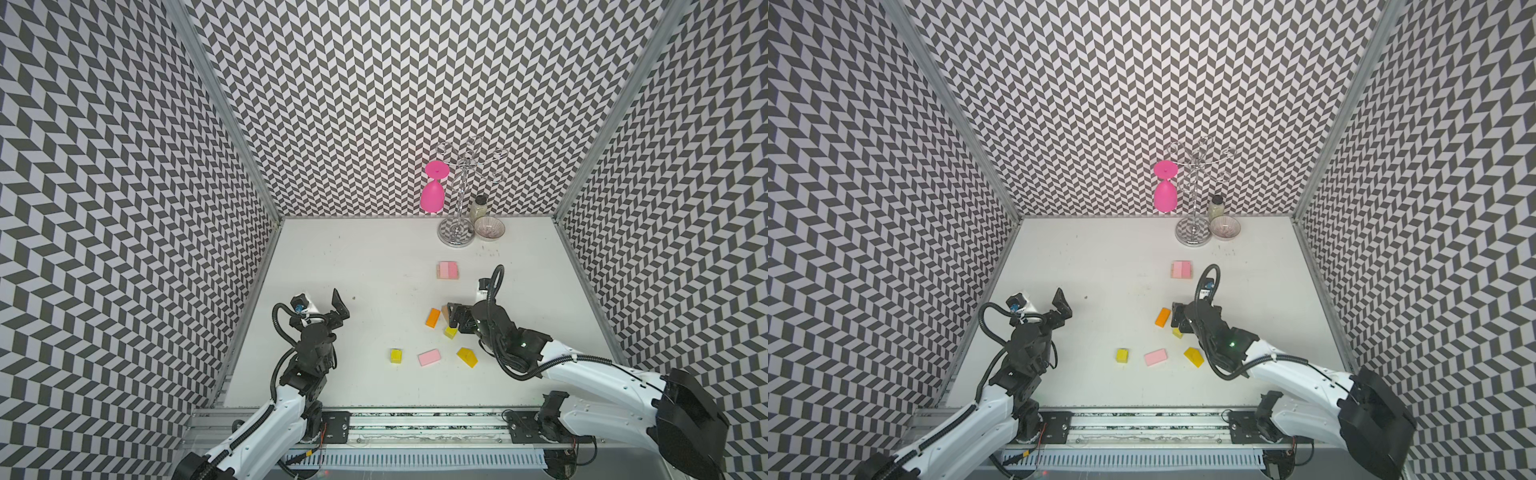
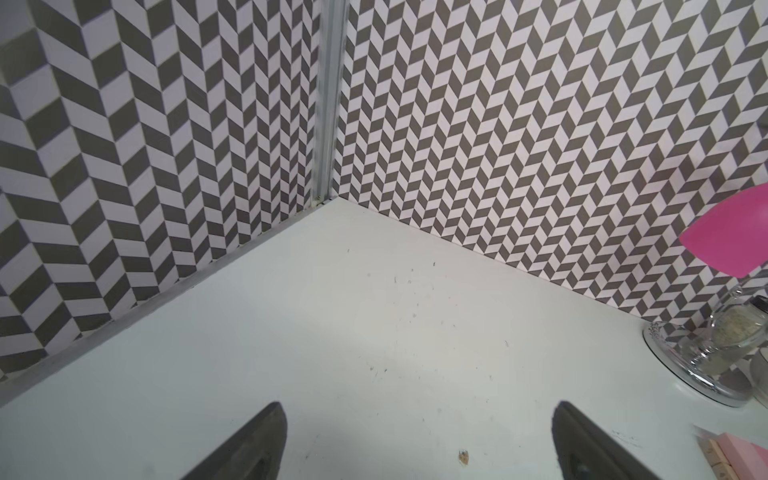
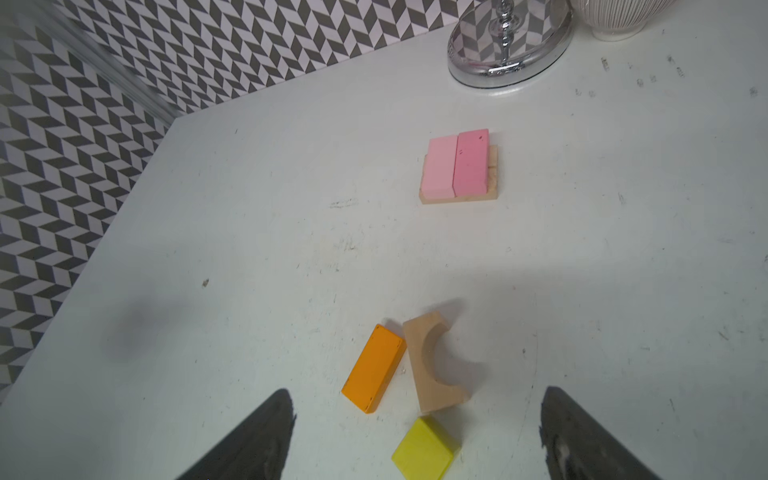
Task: Build the wood block tower
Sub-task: 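Move the right gripper over the orange block while the left gripper draws back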
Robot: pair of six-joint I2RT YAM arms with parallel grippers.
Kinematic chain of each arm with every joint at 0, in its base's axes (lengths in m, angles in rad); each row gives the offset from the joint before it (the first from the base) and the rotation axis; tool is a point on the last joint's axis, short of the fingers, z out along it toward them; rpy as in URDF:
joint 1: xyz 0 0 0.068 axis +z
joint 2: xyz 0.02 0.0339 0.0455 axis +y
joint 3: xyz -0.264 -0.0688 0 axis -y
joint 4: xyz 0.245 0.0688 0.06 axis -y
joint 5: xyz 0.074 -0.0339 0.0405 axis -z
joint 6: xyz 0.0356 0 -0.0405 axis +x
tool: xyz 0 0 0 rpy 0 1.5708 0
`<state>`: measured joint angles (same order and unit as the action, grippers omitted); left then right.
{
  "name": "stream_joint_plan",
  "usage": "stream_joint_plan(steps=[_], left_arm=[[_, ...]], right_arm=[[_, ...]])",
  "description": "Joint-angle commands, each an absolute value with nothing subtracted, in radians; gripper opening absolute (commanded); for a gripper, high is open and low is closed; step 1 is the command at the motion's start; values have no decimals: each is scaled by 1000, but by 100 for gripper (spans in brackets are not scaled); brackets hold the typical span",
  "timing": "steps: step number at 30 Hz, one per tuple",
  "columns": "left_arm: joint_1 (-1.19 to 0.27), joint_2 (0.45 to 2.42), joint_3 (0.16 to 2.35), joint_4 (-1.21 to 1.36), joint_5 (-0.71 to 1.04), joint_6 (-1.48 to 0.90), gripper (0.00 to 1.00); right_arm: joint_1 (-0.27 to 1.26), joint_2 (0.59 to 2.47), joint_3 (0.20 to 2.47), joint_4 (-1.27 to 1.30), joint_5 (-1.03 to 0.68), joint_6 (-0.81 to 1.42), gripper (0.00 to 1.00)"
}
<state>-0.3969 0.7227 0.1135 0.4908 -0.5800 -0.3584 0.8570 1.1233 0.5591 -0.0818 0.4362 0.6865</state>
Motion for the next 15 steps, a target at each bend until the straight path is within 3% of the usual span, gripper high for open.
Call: stream_joint_plan(steps=[1,8,15], left_arm=[[-401,747,155,487,-541,-384,100],[-434,851,228,403,-604,-432,100],[-446,895,270,336,-628,-456,100]], right_arm=[[894,1131,537,-89,550,762,91],[894,1231,524,33,630,767,86],[943,1288,610,-9,645,783,73]])
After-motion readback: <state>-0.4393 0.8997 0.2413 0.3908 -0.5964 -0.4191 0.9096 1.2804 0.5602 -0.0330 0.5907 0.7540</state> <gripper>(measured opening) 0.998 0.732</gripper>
